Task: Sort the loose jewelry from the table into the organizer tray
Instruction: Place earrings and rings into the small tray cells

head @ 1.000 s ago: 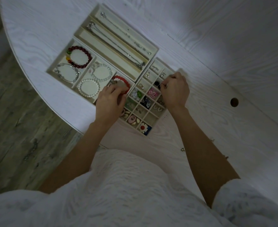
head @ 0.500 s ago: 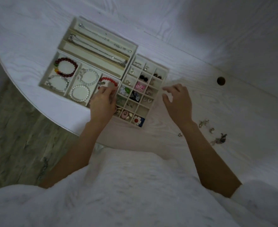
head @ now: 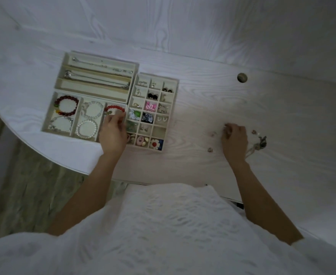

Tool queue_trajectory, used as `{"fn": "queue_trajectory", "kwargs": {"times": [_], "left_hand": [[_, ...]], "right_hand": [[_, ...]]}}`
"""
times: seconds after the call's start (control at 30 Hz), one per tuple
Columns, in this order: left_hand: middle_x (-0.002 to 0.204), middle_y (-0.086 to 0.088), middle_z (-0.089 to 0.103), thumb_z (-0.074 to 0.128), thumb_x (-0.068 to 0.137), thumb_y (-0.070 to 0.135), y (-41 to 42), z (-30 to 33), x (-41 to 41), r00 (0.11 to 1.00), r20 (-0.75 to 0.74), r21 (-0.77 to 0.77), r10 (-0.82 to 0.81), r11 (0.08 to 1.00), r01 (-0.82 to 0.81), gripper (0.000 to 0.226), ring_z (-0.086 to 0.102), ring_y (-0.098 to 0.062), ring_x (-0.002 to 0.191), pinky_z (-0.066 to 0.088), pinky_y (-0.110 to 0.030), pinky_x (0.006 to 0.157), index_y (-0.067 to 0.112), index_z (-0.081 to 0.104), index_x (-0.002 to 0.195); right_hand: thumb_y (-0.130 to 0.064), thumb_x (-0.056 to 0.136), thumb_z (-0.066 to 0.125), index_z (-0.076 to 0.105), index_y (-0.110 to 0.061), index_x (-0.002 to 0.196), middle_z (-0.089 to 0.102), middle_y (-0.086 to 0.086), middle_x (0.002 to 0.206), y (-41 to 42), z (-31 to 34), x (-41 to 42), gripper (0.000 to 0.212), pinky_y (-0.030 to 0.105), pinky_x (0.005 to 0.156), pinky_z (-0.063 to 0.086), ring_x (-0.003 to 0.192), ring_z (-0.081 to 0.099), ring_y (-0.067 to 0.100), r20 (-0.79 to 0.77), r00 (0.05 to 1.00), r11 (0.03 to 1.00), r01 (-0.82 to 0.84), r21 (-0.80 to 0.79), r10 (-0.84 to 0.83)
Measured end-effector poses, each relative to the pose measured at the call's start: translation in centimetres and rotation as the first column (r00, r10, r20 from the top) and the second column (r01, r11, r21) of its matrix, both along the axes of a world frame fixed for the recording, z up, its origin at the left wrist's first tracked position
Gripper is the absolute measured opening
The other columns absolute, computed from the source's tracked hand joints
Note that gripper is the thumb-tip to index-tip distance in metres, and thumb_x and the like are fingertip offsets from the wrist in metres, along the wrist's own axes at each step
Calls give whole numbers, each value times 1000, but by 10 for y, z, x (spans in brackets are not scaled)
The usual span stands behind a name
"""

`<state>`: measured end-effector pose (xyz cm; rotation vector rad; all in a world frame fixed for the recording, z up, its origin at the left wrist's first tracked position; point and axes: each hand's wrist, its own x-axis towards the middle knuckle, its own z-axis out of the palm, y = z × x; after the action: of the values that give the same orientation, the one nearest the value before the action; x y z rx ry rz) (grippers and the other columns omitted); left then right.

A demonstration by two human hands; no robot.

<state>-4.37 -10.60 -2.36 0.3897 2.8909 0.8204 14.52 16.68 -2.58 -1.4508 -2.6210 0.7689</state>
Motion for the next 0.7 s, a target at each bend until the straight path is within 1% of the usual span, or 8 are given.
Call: {"fn": "queue_trajectory", "kwargs": {"times": [0.07, 0.17, 0.27, 0.4, 0.47, 0.57, 0.63, 0.7], "left_hand": [[105, -16, 58, 57, 89, 8, -1, -1, -1, 1000, -1, 5, 7, 1000, -7, 23, 58, -38, 88, 46, -41, 70, 13, 64, 111], [104, -15, 58, 57, 90, 9, -1, -1, 1, 1000, -5, 12, 1, 1000, 0, 22, 58, -37, 88, 46, -41, 69, 14, 64, 110], [103, -14, 58, 56, 91, 10, 0, 1, 2, 1000, -13, 8, 4, 1000, -4, 20, 58, -35, 86, 43, -37, 65, 16, 64, 109], [101, -15, 58, 56, 90, 7, 1, 2, 4, 999, -36, 19, 9, 1000, -8, 22, 59, -36, 85, 46, -40, 65, 14, 65, 109], [100, -16, 58, 57, 89, 5, 2, 3, 5, 999, -49, 22, 13, 1000, -12, 22, 58, -37, 85, 46, -40, 65, 13, 65, 108], [99, -16, 59, 56, 89, 4, 3, 5, 6, 999, -51, 30, 9, 1000, -8, 22, 58, -36, 86, 47, -42, 67, 12, 65, 108], [100, -16, 58, 57, 89, 5, 3, 5, 5, 999, -39, 27, 14, 1000, -13, 22, 57, -36, 87, 47, -44, 67, 13, 65, 108], [100, -16, 58, 57, 90, 6, 2, 5, 4, 999, -40, 24, 15, 1000, -14, 21, 57, -37, 87, 49, -45, 67, 12, 65, 108]], "right_hand": [[-8, 89, 53, 56, -7, 121, 51, 16, 117, -19, 0, -14, 32, 32, 83, 37, 99, 54, 31, -23, 996, 995, -86, -44, 85], [-8, 87, 56, 56, -9, 120, 54, 14, 110, -41, -2, -29, 33, 30, 77, 39, 92, 56, 27, -83, 979, 976, -194, -101, 186], [-4, 85, 58, 58, -8, 117, 57, 12, 101, -44, -2, -33, 33, 21, 72, 35, 87, 55, 23, -125, 961, 960, -260, -103, 247], [-9, 84, 64, 62, -7, 109, 60, 9, 93, -31, 0, -34, 25, 27, 75, 44, 79, 53, 15, -132, 962, 963, -252, -98, 238], [-8, 83, 63, 63, -7, 105, 60, 9, 95, -29, 3, -35, 22, 25, 73, 42, 81, 56, 18, -124, 957, 960, -272, -70, 262], [-9, 84, 59, 64, -6, 99, 61, 10, 95, -32, 3, -41, 16, 27, 67, 40, 84, 57, 23, -51, 920, 921, -387, 57, 389], [-9, 85, 59, 64, -6, 95, 60, 10, 91, -36, 2, -43, 12, 26, 62, 37, 81, 56, 25, 8, 889, 884, -456, 101, 457], [-6, 84, 59, 64, -6, 92, 60, 11, 86, -38, 1, -46, 9, 27, 58, 36, 74, 57, 28, 28, 861, 853, -508, 119, 508]]}}
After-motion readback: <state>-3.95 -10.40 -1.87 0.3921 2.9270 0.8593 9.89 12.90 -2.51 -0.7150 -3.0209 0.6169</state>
